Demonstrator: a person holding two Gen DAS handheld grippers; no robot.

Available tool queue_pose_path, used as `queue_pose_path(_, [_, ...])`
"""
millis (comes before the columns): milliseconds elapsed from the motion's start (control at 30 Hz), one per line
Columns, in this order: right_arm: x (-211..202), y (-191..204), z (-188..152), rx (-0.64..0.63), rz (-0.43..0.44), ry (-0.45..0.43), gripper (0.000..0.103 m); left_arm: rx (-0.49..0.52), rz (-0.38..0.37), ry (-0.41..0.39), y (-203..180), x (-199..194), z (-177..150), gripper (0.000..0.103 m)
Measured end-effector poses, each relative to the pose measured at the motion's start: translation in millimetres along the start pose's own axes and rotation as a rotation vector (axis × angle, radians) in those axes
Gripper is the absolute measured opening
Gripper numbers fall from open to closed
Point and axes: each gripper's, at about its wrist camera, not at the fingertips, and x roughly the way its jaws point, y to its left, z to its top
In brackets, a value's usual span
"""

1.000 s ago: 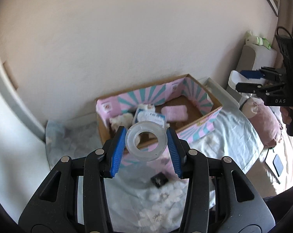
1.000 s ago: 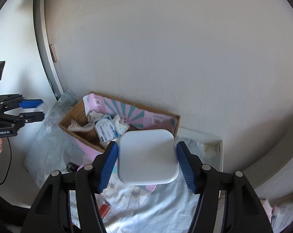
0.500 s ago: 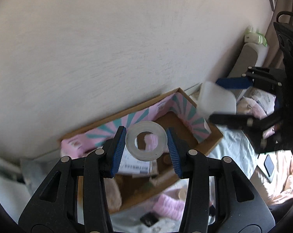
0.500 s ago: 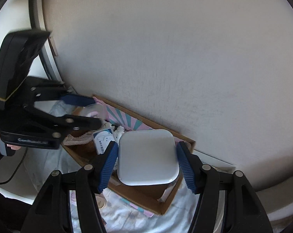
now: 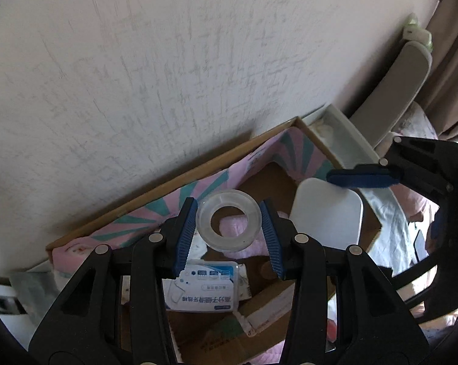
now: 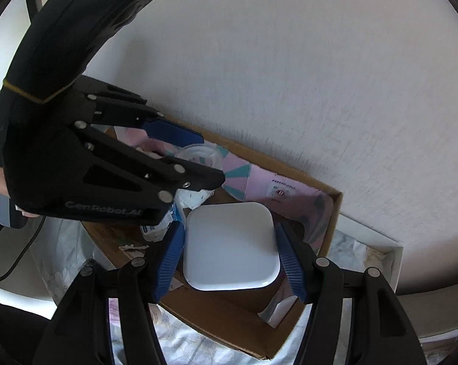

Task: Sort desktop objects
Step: 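Lower the tape roll and white case into the box, opening both tools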

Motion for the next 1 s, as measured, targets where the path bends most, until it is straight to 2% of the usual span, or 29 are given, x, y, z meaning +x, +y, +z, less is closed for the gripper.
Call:
queue_pose_path(267, [12.2, 4.6, -3.7, 0.001, 0.057, 0.021, 0.058, -0.019, -0.017, 0.018, -2.4, 8.2, 2.4, 0.040])
queue_pose_path(333, [15.5, 5.8, -6.0, 0.016, 0.089, 0.038, 0.065, -0.049, -0.019, 0.028, 0.3, 9.0, 4.9, 0.045])
queue_pose_path(367, [16.0, 6.3, -7.1, 0.022, 0.090, 0.039, 0.075, -0.065, -0.007, 0.040, 2.3, 9.8, 6.0, 0.061])
queue_pose_path(400, [14.9, 7.0, -8.4, 0.025, 0.083, 0.027, 0.081, -0.070, -0.001, 0.043, 3.1, 9.0, 6.2, 0.077])
queue_pose_path(433, [11.9, 7.5, -10.4, 0.028, 0.071, 0.008, 0.082, -0.071, 0.003, 0.038, 3.2, 7.3, 5.6, 0.101])
queue_pose_path(733, [-22.2, 7.5, -8.4, 0.050, -0.003, -0.047, 0.082, -0.087, 0.050, -0.041, -0.4, -30.2, 4.3, 0.103])
queue_pose_path(933, [-48.5, 8.8, -1.4, 0.037, -0.031, -0.091, 0.082, -0.082, 0.105, -0.096, 2.2, -76.6, -6.8, 0.103])
queue_pose_path(1000, [-56.6, 10.3, 5.5, 0.028, -0.033, -0.095, 0.082, -0.101, 0.100, -0.117, 5.0, -92.3, -11.3, 0.103])
